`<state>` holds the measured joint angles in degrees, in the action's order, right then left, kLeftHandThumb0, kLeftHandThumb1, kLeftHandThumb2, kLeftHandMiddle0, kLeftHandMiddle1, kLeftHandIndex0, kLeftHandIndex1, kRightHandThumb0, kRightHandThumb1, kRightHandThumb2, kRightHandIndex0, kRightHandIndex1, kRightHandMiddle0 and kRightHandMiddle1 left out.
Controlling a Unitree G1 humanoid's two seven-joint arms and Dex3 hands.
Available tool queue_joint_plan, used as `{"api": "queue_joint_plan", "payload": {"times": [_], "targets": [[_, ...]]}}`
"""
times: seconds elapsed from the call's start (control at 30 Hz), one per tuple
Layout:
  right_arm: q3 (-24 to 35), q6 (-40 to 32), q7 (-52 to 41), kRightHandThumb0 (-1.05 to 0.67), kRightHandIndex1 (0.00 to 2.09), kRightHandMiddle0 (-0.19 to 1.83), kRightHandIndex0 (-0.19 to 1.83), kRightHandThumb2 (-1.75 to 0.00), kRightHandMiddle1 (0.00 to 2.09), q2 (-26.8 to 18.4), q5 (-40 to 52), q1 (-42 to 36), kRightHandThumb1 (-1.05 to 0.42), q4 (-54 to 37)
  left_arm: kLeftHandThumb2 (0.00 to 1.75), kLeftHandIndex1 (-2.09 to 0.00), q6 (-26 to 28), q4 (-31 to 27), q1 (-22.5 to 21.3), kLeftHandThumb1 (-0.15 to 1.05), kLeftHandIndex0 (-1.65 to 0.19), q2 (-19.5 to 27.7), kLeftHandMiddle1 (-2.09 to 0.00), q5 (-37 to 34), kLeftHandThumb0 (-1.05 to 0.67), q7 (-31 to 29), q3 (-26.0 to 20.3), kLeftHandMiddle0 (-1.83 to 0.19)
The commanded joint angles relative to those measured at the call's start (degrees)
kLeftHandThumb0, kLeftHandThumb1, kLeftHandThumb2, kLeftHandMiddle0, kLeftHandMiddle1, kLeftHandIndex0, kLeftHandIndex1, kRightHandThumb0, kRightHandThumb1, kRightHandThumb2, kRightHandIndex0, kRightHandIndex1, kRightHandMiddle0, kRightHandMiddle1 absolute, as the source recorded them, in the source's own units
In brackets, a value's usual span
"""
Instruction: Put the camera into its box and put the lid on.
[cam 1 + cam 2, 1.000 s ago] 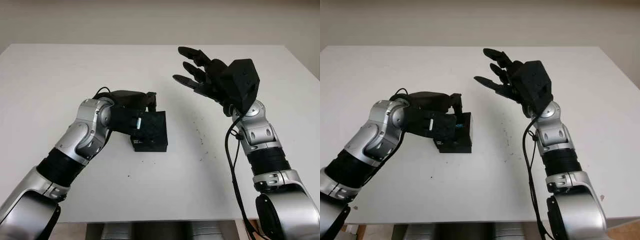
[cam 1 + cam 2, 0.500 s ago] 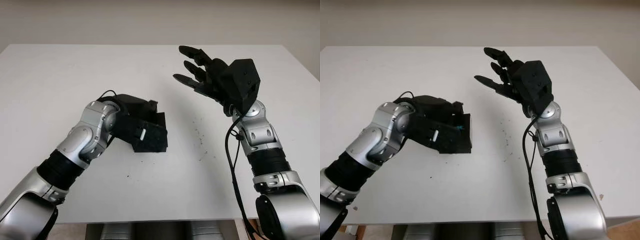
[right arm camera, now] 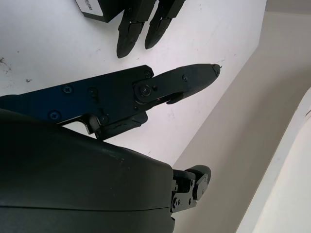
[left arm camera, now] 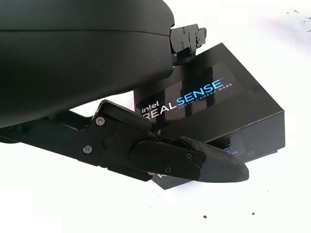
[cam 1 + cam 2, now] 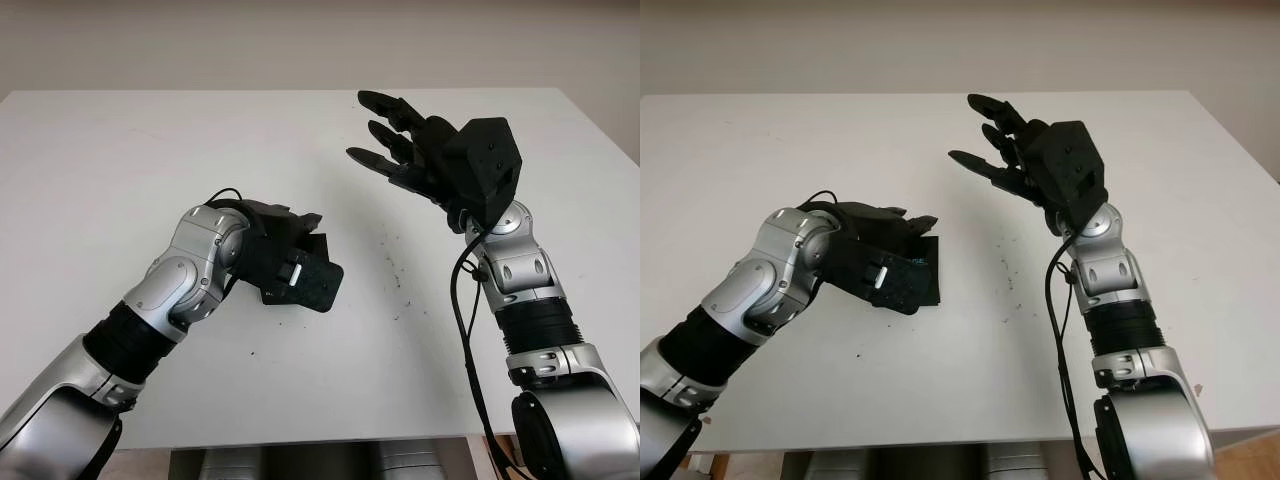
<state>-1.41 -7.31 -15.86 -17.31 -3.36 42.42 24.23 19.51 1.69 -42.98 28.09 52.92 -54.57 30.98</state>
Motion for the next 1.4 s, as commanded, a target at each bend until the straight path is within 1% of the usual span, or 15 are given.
{"api": "queue_joint_plan", "payload": {"times": [0.0,0.13,0.17,0.27,0.4,0.47,0.53,0.57,0.7,0.8,0.93,1.03,1.17,1.27,1.37], "targets": [[0.4,0.2,-0.1,-0.59,0.05,0.02,0.14,-0.07,0.37,0.2,0.4,0.0,-1.05,-0.2,0.21,0.00,0.4,-0.7,0.6,1.05,0.19,0.1,0.00,0.0,-0.64,-0.4,-0.5,0.19],[0.5,0.9,-0.5,-0.61,0.05,0.01,0.14,-0.07,0.36,0.2,0.8,0.1,-1.05,0.6,0.26,0.00,0.4,-1.4,2.2,1.05,0.19,0.2,0.00,-0.4,-0.69,0.6,-1.0,0.19],[0.4,1.4,-0.7,-0.61,0.04,0.01,0.13,-0.07,0.37,0.2,0.9,0.2,-1.05,1.0,0.35,0.00,0.6,-1.5,2.7,1.05,0.19,0.1,0.00,-0.6,-0.73,0.6,-1.1,0.19],[0.3,1.8,-0.8,-0.62,0.05,0.00,0.13,-0.08,0.38,0.1,0.7,0.2,-1.05,1.4,0.46,0.00,0.8,-2.1,4.6,1.05,0.19,-0.4,0.00,-3.2,-0.79,2.0,-3.1,0.19],[0.6,1.4,-1.2,-0.61,0.05,-0.01,0.14,-0.07,0.38,-0.4,0.8,-0.4,-1.05,0.3,0.62,0.00,1.6,-3.5,4.6,1.05,0.19,-0.4,0.00,-8.2,-0.89,1.5,-6.3,0.19],[0.8,1.3,-1.3,-0.61,0.05,0.00,0.14,-0.07,0.38,-0.5,0.9,-0.6,-1.05,-0.1,0.63,0.00,2.7,-4.3,4.2,1.05,0.19,-0.8,0.00,-12.0,-0.89,1.8,-9.1,0.19],[0.9,2.1,-1.4,-0.60,0.06,0.00,0.15,-0.06,0.37,-0.7,0.9,-0.7,-1.05,-0.3,0.62,0.00,4.9,-5.3,4.1,1.05,0.19,-2.5,0.00,-18.6,-0.85,3.9,-15.3,0.19],[1.0,2.7,-1.4,-0.60,0.06,0.00,0.16,-0.07,0.38,-0.9,0.8,-0.9,-1.05,-0.3,0.61,0.00,5.9,-5.6,4.0,1.05,0.19,-3.0,0.00,-20.7,-0.85,4.9,-17.0,0.19],[1.5,3.9,-1.4,-0.60,0.07,0.00,0.18,-0.09,0.39,-1.3,1.0,-1.6,-1.05,-1.2,0.65,0.00,8.7,-7.0,4.1,1.05,0.19,-3.6,0.00,-27.6,-0.86,8.5,-22.4,0.19],[1.8,3.3,-1.1,-0.64,0.07,-0.01,0.18,-0.14,0.42,-1.4,0.8,-2.4,-1.05,-3.1,0.69,0.00,8.3,-7.7,5.4,1.05,0.19,-3.9,0.00,-34.0,-0.87,11.0,-26.7,0.19],[1.1,2.2,-0.6,-0.71,0.06,-0.02,0.17,-0.23,0.44,-2.0,-0.8,-3.8,-1.05,-6.3,0.75,0.00,8.9,-9.7,7.7,1.05,0.19,-3.5,0.00,-39.6,-0.86,14.1,-30.4,0.19],[1.2,1.6,-0.1,-0.73,0.02,-0.07,0.08,-0.37,0.38,-1.1,-0.6,-6.0,-1.05,-9.5,0.72,0.00,9.9,-10.9,11.3,1.05,0.19,-7.3,0.00,-47.2,-0.81,19.9,-37.6,0.19],[1.9,-0.3,0.2,-0.72,0.00,-0.14,-0.03,-0.48,0.27,0.5,1.5,-7.7,-1.05,-11.6,0.66,0.00,9.4,-11.2,15.1,1.05,0.19,-12.4,0.00,-52.1,-0.86,29.7,-42.1,0.19],[1.3,-2.1,3.3,-0.71,0.01,-0.16,-0.08,-0.56,0.17,2.4,0.5,-9.4,-1.05,-13.2,0.68,0.00,3.2,-9.4,18.4,1.05,0.19,-15.9,0.00,-55.0,-0.85,36.4,-45.0,0.19],[1.6,-2.8,5.3,-0.73,0.00,-0.17,-0.13,-0.60,0.11,4.4,1.0,-10.3,-1.05,-12.7,0.70,0.00,-2.2,-6.3,20.2,1.05,0.19,-17.2,0.00,-56.6,-0.85,40.2,-46.0,0.19]]}}
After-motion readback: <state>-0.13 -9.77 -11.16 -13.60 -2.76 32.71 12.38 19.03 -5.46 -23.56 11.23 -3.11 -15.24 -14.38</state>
